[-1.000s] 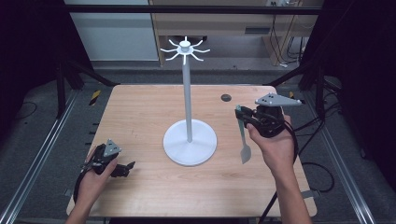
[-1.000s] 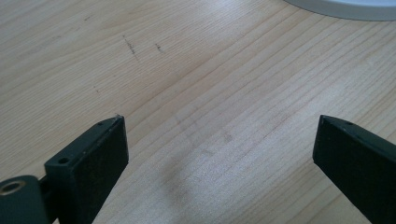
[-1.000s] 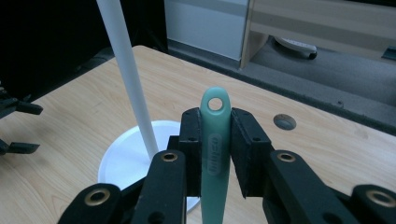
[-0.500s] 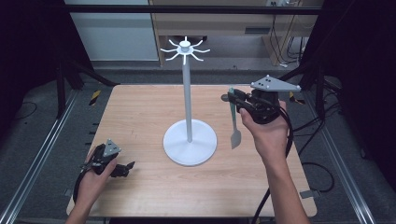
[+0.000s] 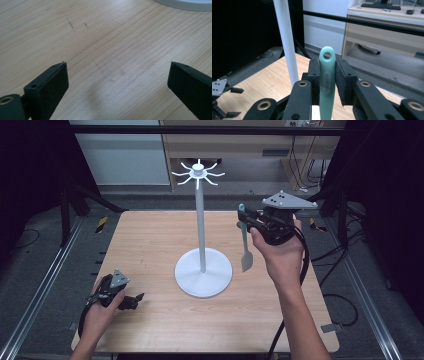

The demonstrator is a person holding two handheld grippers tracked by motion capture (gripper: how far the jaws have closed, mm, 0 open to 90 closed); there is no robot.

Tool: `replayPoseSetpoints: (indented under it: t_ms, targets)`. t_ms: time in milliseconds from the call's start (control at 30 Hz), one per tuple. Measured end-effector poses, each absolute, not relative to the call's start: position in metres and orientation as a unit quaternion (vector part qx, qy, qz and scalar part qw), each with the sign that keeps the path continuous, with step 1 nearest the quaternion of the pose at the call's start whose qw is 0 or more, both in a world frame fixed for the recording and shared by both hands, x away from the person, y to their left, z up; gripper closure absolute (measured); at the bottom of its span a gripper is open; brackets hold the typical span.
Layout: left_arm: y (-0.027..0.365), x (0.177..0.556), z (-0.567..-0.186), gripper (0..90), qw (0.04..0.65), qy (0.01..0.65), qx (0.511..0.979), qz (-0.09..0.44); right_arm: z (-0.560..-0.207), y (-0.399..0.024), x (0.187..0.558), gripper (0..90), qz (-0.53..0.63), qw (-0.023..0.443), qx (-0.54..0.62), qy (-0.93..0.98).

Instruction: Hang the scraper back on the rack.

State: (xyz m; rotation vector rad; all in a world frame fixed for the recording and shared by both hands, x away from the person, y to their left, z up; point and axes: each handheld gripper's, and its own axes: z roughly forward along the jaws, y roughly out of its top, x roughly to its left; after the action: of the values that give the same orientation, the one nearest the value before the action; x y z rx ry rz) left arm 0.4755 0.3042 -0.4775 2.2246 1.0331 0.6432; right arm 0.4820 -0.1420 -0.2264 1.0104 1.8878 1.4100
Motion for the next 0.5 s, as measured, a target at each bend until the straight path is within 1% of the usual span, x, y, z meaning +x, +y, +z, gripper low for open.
replayPoseSetpoints:
  t_ms: [500]
  targets:
    - [0.304, 0.476, -0.478, 3.0, 0.3, 0.39, 0.836, 0.241, -0.196, -0.121, 0.479, 75.2, 0.557, 0.286, 0.342, 0.701]
